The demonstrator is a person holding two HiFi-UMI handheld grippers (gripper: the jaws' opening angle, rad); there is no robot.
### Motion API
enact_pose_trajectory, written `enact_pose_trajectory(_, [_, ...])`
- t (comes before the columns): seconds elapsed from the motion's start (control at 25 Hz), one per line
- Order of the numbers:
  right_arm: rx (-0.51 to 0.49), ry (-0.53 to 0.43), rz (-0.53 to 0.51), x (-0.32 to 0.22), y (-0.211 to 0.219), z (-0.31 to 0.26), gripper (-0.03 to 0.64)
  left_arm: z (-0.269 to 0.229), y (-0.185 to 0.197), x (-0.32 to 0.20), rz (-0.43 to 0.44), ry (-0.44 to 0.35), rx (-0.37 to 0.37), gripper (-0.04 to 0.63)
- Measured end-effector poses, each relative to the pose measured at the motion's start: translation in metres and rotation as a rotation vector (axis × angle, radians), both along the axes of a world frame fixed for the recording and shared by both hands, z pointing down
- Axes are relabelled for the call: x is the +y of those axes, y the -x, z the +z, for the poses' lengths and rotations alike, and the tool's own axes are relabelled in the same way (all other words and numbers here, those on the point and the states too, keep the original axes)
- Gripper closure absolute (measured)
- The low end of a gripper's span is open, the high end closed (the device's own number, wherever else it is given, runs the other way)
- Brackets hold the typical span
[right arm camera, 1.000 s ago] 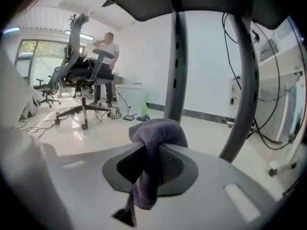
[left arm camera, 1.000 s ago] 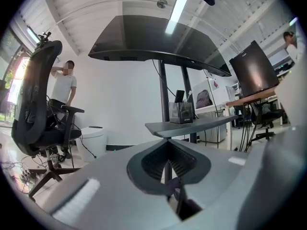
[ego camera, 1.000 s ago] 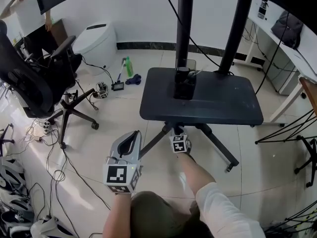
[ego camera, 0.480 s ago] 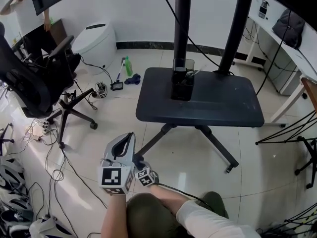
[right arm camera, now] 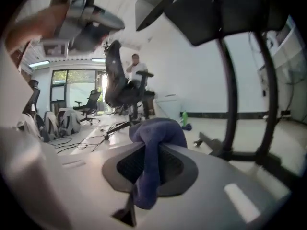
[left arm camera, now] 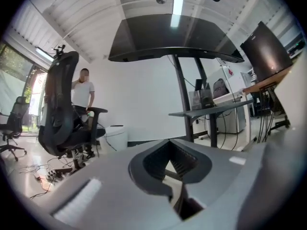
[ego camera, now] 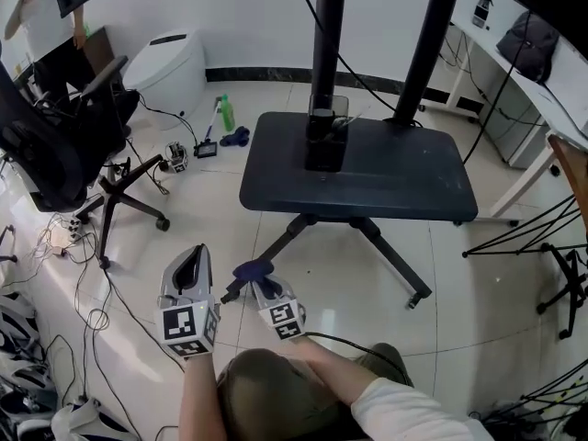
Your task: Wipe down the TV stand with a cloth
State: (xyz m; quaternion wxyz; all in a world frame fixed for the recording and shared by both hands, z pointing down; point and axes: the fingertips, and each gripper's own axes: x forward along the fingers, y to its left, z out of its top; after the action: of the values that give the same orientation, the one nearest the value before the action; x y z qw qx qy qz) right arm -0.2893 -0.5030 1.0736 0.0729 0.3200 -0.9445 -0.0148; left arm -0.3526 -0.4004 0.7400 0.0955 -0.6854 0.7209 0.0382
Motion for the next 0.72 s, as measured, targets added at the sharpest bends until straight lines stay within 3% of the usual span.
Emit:
enact_pose_trajectory(0.12, [-0.154, -0.143, 0.114, -0.02, -0.129, -0.122, 0.565, -0.038, -0.052, -0.014, 0.091, -0.045, -0.002, 0.56])
enact_pose_trajectory(0.28, [-0.223, -0.27, 0.265, 0.006, -0.298, -0.26, 0.563, -0.087, -0.132, -0.021, 0.21, -0.108, -0.02, 0.56])
enact_pose_trajectory(0.36, [-0.263, -0.284, 0.321, 0.022, -0.361, -0.296, 0.563, -0.107, -0.169, -0.023, 0.239, -0.141, -0.033, 0.56])
enact_pose_trajectory(0.52, [-0.232, -0.264, 0.388, 0.004, -0.392, -0.272, 0.565, -0.112, -0.211, -0.036, 0.275, -0.165, -0.089, 0.56])
enact_pose_trajectory(0.72, [-0.191, -0.228, 0.385, -0.108, -0.342, -0.223, 0.565, -0.115, -0.213, -0.042, 0.284, -0.143, -0.063, 0.56])
